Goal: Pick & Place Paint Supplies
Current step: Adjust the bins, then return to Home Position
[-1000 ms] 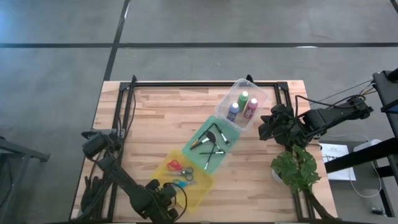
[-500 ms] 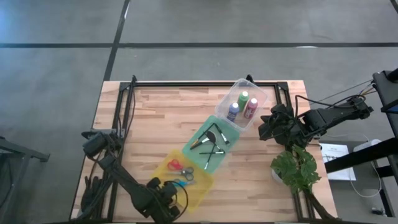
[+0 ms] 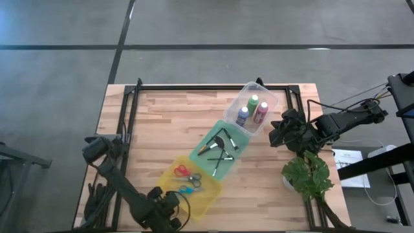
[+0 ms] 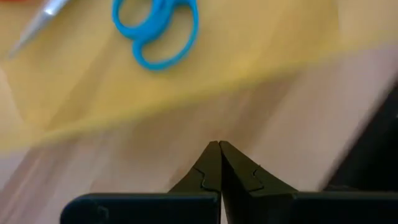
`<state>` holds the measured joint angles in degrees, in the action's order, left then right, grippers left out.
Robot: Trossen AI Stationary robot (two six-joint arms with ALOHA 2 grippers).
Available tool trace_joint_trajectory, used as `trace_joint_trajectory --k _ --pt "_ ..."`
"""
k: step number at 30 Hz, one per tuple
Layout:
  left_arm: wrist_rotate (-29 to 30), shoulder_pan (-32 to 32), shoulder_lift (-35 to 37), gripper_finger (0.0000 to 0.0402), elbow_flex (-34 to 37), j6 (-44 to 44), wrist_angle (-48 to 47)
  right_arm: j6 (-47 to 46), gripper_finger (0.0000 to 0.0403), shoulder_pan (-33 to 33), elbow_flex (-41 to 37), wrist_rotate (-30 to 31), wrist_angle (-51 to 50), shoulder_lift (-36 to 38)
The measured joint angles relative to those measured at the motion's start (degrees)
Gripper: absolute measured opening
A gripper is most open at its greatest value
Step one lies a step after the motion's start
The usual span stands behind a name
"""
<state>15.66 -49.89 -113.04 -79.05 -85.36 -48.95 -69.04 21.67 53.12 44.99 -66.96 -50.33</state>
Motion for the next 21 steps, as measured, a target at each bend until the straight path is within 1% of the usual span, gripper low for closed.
trace_joint_trajectory --k 5,7,9,11,12,13,15,17,19,21 --pt "-1.03 -4.16 3.33 0.0 0.0 -1.86 -3.89 0.02 0.0008 1.1 0.0 -0.13 -0.03 0.0" --pt "0.25 -6.26 5.91 0.0 0.0 -4.43 -6.55 0.04 0.0008 1.61 0.0 -0.52 -0.07 0.0" --pt "4.69 -8.47 9.27 0.0 0.0 -10.12 -11.74 0.47 0.0008 2.29 0.0 -1.29 -0.08 0.0" --pt "12.18 -10.61 12.81 0.0 0.02 -18.65 -19.42 1.45 0.0008 3.09 0.0 -1.68 -0.08 0.0" --pt "15.44 -10.97 14.58 0.0 0.52 -20.75 -21.79 1.8 0.0008 3.55 0.0 -1.71 -0.08 0.0" --pt "17.25 -10.68 16.55 0.0 1.41 -19.94 -22.45 2.0 0.0008 3.96 0.0 -1.73 -0.08 0.0" --pt "20.72 -8.75 20.62 0.0 4.61 -14.58 -20.16 2.2 0.0008 4.64 0.0 -1.77 -0.11 0.06" --pt "23.89 -4.83 24.92 0.0 8.88 -5.38 -13.46 2.18 0.0008 5.33 0.0 -2.26 -0.11 0.11" --pt "24.33 0.96 29.39 0.0 14.33 7.76 -2.99 2.04 0.0008 6.18 0.0 -3.14 -0.11 0.25" --pt "22.5 8.15 33.4 0.0 20.74 23.19 11.73 1.35 0.0008 7.2 0.0 -3.28 -0.11 0.34"
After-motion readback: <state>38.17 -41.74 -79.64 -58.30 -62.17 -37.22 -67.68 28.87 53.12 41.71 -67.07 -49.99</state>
